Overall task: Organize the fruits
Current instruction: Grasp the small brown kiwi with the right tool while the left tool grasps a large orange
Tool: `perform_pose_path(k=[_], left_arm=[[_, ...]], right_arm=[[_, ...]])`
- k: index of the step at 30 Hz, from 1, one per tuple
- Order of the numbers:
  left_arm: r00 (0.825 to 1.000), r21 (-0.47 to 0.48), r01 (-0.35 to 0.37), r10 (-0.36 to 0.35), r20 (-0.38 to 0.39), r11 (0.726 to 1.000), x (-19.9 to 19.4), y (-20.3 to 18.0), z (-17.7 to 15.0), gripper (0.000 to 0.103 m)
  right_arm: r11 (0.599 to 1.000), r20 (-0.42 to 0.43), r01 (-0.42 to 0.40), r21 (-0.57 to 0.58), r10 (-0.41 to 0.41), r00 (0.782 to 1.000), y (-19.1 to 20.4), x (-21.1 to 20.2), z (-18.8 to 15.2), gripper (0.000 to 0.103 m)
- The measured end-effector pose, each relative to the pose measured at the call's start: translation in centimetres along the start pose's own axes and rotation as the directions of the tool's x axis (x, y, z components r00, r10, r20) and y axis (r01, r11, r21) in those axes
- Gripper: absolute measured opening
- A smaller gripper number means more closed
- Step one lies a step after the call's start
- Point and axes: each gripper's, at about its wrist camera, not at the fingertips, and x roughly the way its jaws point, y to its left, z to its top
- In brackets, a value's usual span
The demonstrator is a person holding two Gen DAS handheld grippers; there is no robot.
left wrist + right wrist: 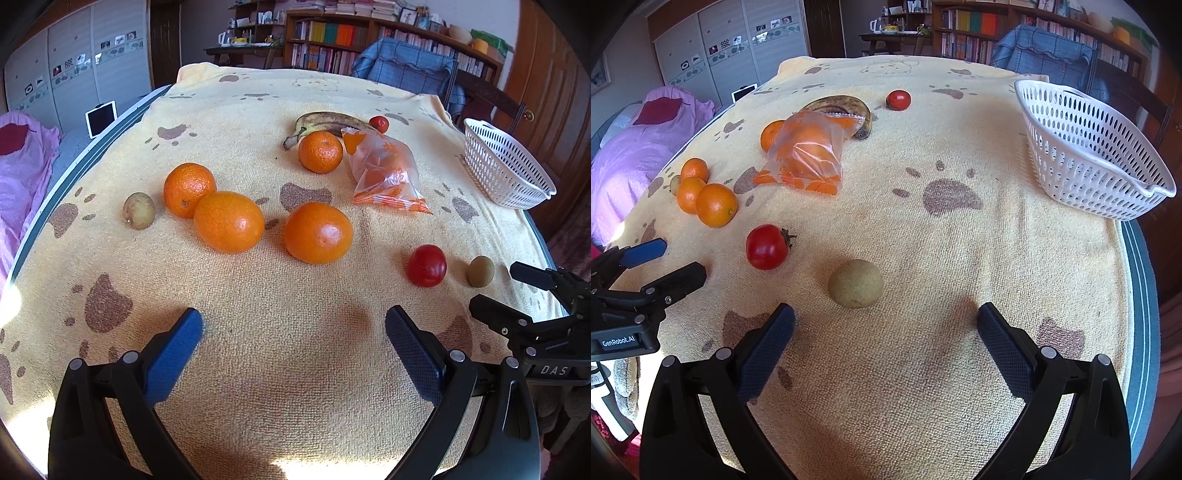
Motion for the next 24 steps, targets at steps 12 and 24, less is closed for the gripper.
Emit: perform_pose_path(k=[12, 24], left_arm=[[0.997, -0.119, 0.052, -0.044, 0.064, 0.992, -1.0, 2.0, -0.1, 0.098], [1.000, -0.050, -0.012, 0.013, 0.014, 0.999, -0.3, 0.4, 1.3, 0.085]], right_arm=[[0.998, 0.001, -0.061, 0.020, 0.061, 0.998, 0.7, 0.7, 0.9, 0.031], [0.991, 0.026, -0.104, 0.085, 0.103, 0.994, -0.8, 0.2, 0.1, 0.030]])
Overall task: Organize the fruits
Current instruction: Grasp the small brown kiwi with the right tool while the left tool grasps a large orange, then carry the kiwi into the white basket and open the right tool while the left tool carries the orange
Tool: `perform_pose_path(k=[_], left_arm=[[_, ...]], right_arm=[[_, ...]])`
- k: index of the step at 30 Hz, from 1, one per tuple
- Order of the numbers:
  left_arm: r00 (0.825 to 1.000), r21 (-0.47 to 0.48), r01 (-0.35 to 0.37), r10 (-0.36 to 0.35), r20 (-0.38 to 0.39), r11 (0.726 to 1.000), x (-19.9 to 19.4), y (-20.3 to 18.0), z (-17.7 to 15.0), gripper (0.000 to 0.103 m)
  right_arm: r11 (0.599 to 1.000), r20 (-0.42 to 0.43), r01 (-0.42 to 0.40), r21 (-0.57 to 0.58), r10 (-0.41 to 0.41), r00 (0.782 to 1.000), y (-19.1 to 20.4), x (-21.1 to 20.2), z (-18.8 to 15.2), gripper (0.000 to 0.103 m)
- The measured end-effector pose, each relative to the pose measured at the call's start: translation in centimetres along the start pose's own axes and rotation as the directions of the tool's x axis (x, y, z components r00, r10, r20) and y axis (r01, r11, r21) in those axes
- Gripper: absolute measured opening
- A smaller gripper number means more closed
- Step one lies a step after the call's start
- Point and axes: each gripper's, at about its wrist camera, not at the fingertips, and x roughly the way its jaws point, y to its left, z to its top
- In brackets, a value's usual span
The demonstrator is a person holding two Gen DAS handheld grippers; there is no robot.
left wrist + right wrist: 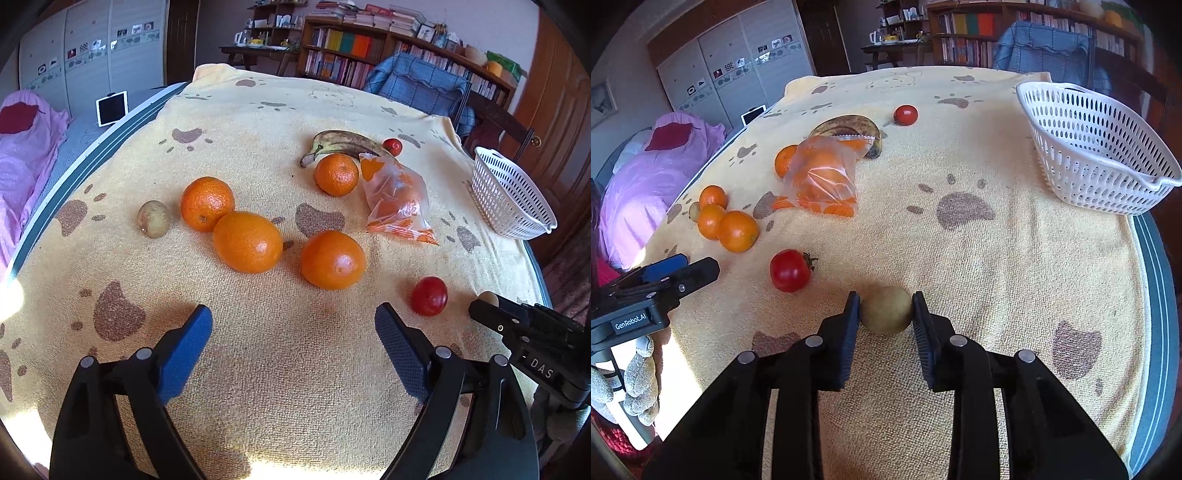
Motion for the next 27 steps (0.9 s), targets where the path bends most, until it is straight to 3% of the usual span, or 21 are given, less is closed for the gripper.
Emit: perform_pose_path(k=[4, 14, 16, 19, 27], left_arm=[[1.000, 0.032, -0.017, 0.017, 0.003, 0.999, 0.5, -1.3, 0.9, 0.075], [0.997, 0.139, -0.083, 0.083, 0.008, 0.987, 2.7, -3.8, 2.8, 0.060], [0.995, 0.142, -0.094, 0.097, -0.015, 0.985, 3.5, -3.9, 2.5, 0.050], [0.996, 0.121, -0.086, 0.089, -0.018, 0.989, 3.7, -3.4, 2.4, 0.043], [0.997, 0.070, -0.076, 0.075, 0.025, 0.995, 1.9, -2.8, 2.1, 0.043]], right_arm=[[1.000, 0.011, -0.015, 0.006, 0.015, 1.000, -0.1, -0.1, -0.2, 0.030], [0.999, 0.021, -0.047, 0.019, 0.047, 0.999, -0.6, -0.2, -0.4, 0.030], [0.998, 0.022, -0.054, 0.023, 0.054, 0.998, -0.7, -0.2, -0.4, 0.030], [0.997, 0.024, -0.065, 0.028, 0.065, 0.998, -0.8, -0.3, -0.4, 0.030], [0.996, 0.037, -0.085, 0.037, 0.084, 0.996, -0.9, -0.6, -0.5, 0.030]])
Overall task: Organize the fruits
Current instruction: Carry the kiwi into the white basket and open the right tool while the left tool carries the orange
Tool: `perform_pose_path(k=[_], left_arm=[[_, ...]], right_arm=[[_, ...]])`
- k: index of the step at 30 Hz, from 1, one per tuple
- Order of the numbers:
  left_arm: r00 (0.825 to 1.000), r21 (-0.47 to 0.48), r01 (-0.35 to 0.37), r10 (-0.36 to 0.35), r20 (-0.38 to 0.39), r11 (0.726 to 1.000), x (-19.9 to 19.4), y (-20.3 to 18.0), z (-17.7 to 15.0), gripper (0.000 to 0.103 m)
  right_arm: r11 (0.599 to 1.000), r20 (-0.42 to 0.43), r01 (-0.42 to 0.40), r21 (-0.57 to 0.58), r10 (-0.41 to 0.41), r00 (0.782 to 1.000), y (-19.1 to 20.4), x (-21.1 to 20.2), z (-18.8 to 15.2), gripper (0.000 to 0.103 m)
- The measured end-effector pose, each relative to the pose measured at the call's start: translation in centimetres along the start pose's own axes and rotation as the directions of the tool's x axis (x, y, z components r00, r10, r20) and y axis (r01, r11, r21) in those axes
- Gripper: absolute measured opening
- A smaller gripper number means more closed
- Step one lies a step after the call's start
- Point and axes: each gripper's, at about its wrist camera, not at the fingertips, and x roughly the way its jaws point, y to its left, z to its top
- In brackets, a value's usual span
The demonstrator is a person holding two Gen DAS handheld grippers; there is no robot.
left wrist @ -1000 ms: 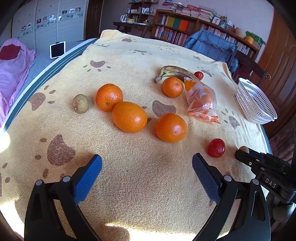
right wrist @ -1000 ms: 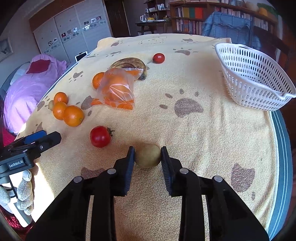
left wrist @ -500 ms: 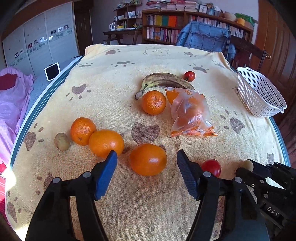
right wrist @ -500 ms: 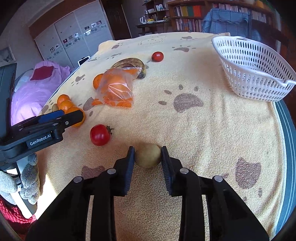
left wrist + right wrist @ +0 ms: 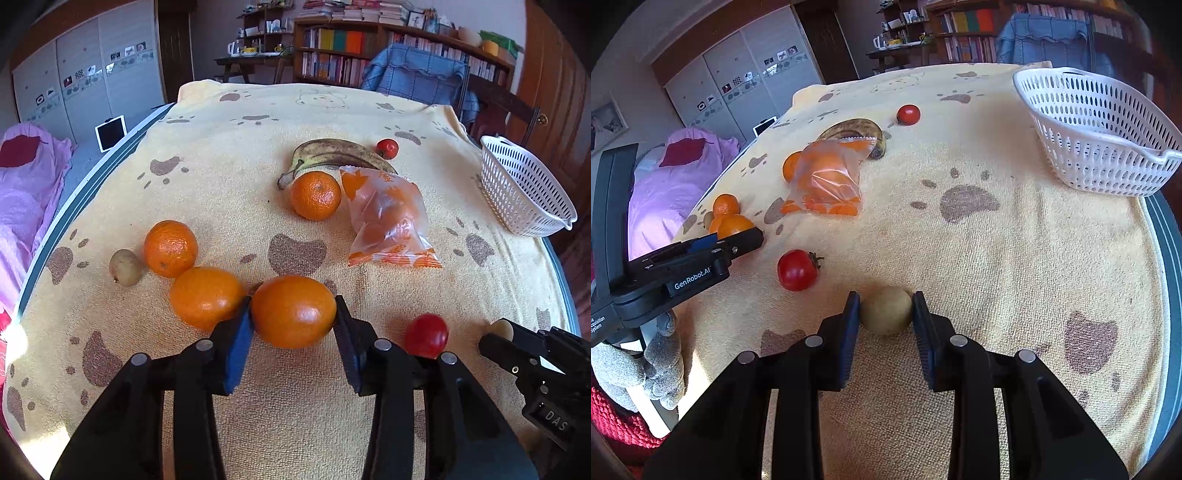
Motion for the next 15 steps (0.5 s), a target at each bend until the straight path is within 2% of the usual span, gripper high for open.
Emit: perform_pose_path(k=[6, 10, 15], left_arm=[[1.000, 0.009, 0.019, -0.019, 0.009, 1.000, -1.1, -0.6, -0.8, 0.043], [1.000, 0.014, 0.025, -0.025, 0.009, 1.000, -1.5, -0.8, -1.1, 0.043], [0.999, 0.019, 0.043, -0.043, 0.025, 0.999, -2.1, -1.2, -0.7, 0.043]], right_arm=[[0.996, 0.039, -0.050, 0.075, 0.047, 0.998, -1.6, -1.6, 0.5, 0.030], [0.994, 0.111, -0.027, 0.109, 0.015, 0.994, -3.1, -4.1, 1.7, 0.030], [0.990, 0.231, 0.024, 0.141, -0.057, 0.971, -5.5, -8.0, 4.1, 0.030]])
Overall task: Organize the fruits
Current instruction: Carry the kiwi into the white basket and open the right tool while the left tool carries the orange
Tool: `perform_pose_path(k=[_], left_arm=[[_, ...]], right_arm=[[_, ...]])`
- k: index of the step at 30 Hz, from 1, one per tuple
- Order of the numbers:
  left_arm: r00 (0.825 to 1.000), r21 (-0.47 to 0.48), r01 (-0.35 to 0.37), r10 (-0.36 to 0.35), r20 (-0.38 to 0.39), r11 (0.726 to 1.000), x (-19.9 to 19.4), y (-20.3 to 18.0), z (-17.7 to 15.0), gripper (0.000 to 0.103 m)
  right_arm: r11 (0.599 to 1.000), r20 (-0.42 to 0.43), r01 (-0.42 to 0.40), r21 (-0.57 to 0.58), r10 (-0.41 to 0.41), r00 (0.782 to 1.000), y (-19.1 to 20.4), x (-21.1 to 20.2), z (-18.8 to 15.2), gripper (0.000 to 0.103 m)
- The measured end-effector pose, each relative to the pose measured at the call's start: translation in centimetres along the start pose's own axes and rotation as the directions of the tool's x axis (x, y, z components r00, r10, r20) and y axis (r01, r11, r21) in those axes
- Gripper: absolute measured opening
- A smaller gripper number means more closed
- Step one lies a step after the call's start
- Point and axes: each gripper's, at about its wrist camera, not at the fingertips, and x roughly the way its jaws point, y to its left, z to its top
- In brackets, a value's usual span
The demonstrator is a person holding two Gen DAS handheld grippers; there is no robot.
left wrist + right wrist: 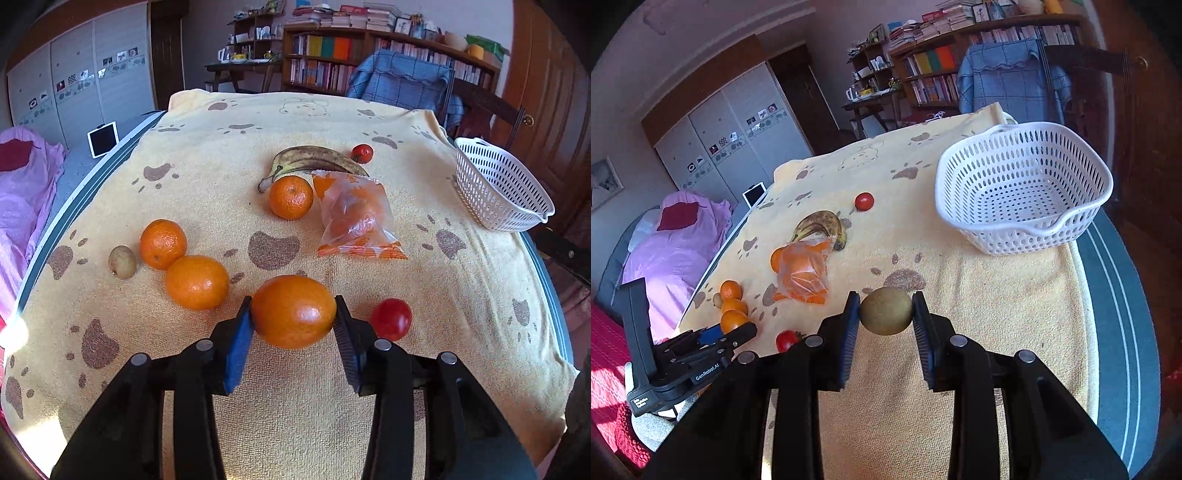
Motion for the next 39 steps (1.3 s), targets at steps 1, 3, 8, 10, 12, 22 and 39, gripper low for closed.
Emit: perform_pose_path(k=[1, 3, 8, 10, 12, 22, 39], left_arm=[[1.000, 0.002, 0.004, -0.004, 0.004, 1.000, -0.2, -0.2, 0.1, 0.043], [1.000, 0.007, 0.008, -0.008, 0.009, 1.000, -0.4, -0.5, 0.1, 0.043], [1.000, 0.010, 0.012, -0.012, 0.004, 1.000, -0.4, -0.7, 0.0, 0.043], [1.000, 0.010, 0.010, -0.010, -0.002, 1.000, -0.3, -0.8, -0.1, 0.043], [1.000, 0.009, 0.011, -0.011, -0.006, 1.000, -0.3, -0.8, -0.1, 0.043], [1.000, 0.019, 0.006, -0.007, 0.014, 1.000, -0.9, -1.1, 0.7, 0.043], [0.986, 0.202, 0.144, -0.159, 0.058, 0.969, -0.3, -11.1, 7.1, 0.043]], right_arm=[[1.000, 0.020, 0.017, 0.003, -0.017, 1.000, -0.5, -0.3, 0.8, 0.030], [0.998, 0.050, 0.056, 0.011, -0.056, 0.997, -1.5, -0.7, 1.9, 0.030], [0.992, 0.096, 0.122, 0.037, -0.125, 0.988, -4.0, -0.6, 4.6, 0.030], [0.987, 0.097, 0.154, 0.040, -0.157, 0.983, -4.8, 0.0, 5.4, 0.030], [0.983, 0.090, 0.181, 0.035, -0.183, 0.979, -5.5, 0.9, 5.9, 0.030], [0.966, 0.146, 0.236, 0.105, -0.250, 0.957, -7.3, 0.9, 4.9, 0.059], [0.851, 0.351, 0.378, 0.363, -0.501, 0.791, -11.2, -3.4, 2.2, 0.065]])
